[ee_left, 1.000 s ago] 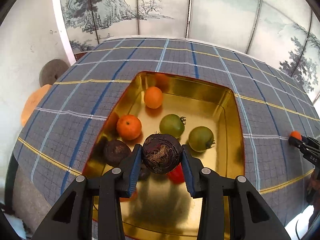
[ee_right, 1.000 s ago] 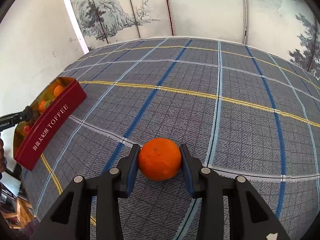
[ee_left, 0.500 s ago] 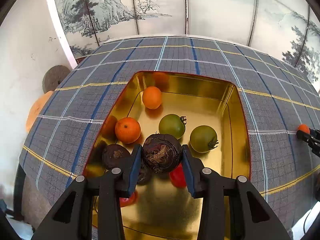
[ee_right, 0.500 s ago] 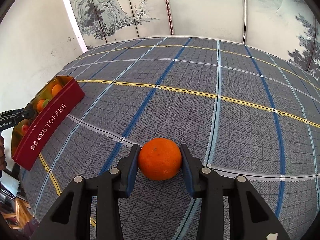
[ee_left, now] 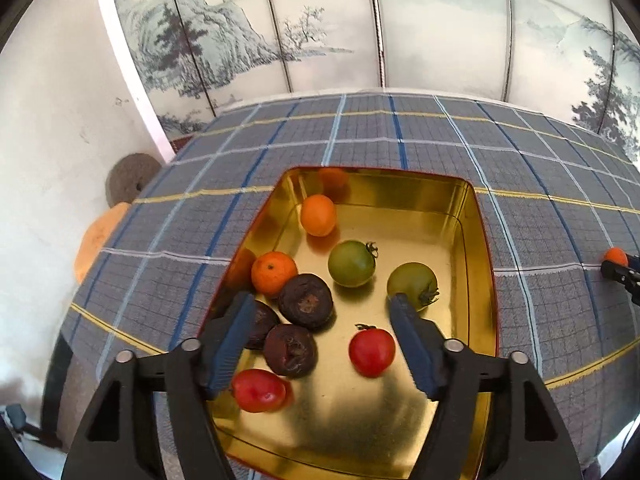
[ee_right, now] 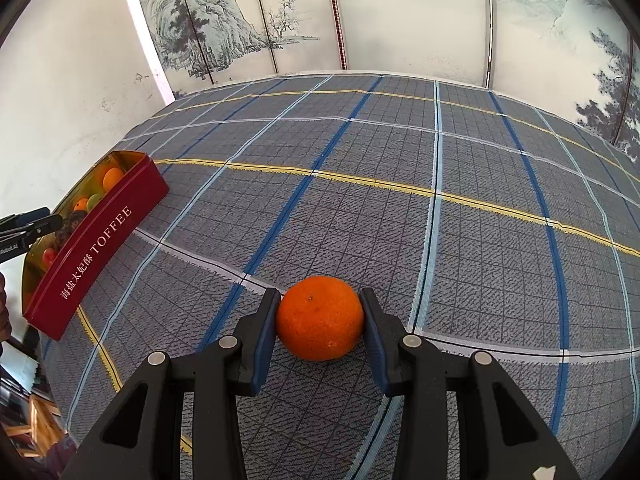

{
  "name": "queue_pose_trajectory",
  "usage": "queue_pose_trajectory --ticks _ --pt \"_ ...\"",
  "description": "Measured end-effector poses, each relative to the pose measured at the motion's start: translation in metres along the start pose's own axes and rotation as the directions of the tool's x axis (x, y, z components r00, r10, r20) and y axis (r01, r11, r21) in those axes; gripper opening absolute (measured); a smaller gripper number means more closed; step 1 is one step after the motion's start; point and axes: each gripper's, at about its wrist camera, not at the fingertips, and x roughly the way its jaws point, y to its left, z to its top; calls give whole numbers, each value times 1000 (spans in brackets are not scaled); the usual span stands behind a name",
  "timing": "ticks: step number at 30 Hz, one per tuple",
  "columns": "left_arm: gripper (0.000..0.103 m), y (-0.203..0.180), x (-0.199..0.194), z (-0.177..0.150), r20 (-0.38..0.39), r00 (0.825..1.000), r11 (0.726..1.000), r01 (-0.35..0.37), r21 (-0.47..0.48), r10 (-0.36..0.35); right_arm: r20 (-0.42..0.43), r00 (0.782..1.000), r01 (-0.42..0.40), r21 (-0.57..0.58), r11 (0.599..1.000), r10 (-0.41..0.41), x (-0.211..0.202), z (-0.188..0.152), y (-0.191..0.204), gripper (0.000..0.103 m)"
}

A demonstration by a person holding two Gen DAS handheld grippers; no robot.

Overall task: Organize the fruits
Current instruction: 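Carry the orange into the tin and open the right tool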

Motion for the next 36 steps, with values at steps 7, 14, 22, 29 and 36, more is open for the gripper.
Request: queue_pose_trajectory --ticks 7,14,22,29,36 --pt "82 0 -15 -5 23 998 998 -60 -2 60 10 1000 0 -2 1000 0 -1 -1 1 37" --pt "84 6 -26 -14 17 998 998 -56 -40 57 30 999 -41 7 999 40 -12 -6 16 37" --pt "84 10 -40 -26 43 996 996 -76 -56 78 76 983 -163 -78 984 169 -33 13 78 37" --pt "84 23 -56 -33 78 993 994 -79 -81 85 66 952 -280 -202 938 299 -40 32 158 38" --pt "84 38 -65 -40 98 990 990 -87 -111 98 36 934 -338 -240 910 356 -25 44 207 38"
